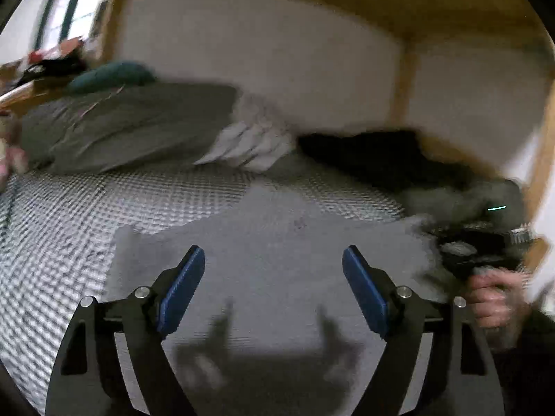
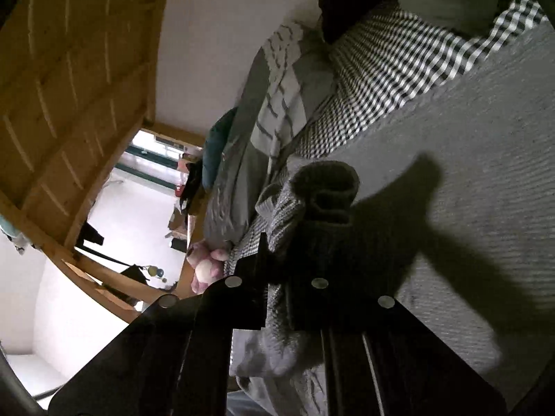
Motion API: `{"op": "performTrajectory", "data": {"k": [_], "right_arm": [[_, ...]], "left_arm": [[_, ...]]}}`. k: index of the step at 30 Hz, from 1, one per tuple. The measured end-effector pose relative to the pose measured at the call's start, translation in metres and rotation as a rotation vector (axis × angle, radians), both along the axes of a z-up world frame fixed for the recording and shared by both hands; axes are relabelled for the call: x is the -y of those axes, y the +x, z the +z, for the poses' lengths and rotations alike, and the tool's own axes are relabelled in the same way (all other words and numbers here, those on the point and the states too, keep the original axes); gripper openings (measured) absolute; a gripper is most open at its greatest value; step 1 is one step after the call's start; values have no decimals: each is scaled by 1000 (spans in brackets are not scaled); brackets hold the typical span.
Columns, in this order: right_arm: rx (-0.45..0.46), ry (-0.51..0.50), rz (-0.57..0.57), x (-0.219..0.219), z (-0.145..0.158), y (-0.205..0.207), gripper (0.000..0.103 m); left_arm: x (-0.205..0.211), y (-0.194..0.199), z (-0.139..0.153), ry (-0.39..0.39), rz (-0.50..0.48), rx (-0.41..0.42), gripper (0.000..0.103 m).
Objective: Fold large clothes
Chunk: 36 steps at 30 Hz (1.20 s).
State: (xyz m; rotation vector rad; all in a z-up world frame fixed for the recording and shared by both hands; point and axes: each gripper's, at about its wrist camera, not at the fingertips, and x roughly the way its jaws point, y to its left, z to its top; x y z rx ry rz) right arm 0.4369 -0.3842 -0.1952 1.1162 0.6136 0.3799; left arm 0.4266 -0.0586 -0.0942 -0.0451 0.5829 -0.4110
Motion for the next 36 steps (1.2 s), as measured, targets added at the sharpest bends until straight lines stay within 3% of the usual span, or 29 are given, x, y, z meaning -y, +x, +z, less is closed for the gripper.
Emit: {"op": "performTrajectory", "data": {"k": [2,4,5,6,7,9,11,14,17,19,21,22,23,24,26,29,30,32,33,34,35,36], "right_arm": [[-44,-60,-4,10,-6,-4,9],[-111,-80,-25,23,-12,-12,15],[-119,-62,-58,34,-15,-19,47],[-71,-22,-120,47,-14,-32,88],[-23,-4,-160,58,-12,-44,93],[-43,-75,-181,69,-1,-54,95],[-88,-129,-127,67,2,-54,95],[-129,-182,-19,48,-5,-48,95],[-150,-264,15,26,-13,-28,94],[-141,-262,44,16,-9,-18,78],[-150,-322,60,2,-3,-11,54],[-192,-361,40,-1,-7,-10,46],[-277,-370,12,1,-19,-9,24],[-323,-305,-25,10,-32,-12,14],[-336,-239,-73,20,-40,-18,10],[-350,-403,-175,8,-16,-33,15],[-344,-456,-222,5,-4,-41,17],[-306,-463,-270,8,6,-53,21],[-295,-459,-288,9,12,-57,45],[-279,-456,-323,14,17,-66,63],[-260,-459,-381,21,23,-79,90],[-253,-472,-412,28,26,-88,94]], "left_arm": [[-7,37,-34,32,30,-193,80],[-12,53,-62,10,33,-313,80],[-15,53,-74,-9,31,-329,80],[-16,50,-75,-4,30,-306,80],[-13,48,-75,20,31,-286,80],[-12,46,-74,36,39,-279,80],[-16,46,-72,8,57,-279,80],[-26,49,-69,-29,81,-282,71],[-27,49,-68,-6,75,-287,71],[-24,46,-68,33,72,-279,71],[-22,42,-70,69,64,-267,71],[-20,40,-73,99,56,-256,71],[-21,38,-75,119,52,-246,71],[-20,37,-75,128,52,-241,71],[-19,35,-73,150,55,-241,71],[-22,24,-63,117,67,-223,71],[-23,13,-52,75,54,-180,71],[-19,1,-35,49,38,-102,71],[-10,-9,-22,51,14,-43,81],[-1,-17,-15,68,-6,5,90],[9,-23,-13,94,-32,36,97],[20,-25,-16,125,-65,50,97]]}}
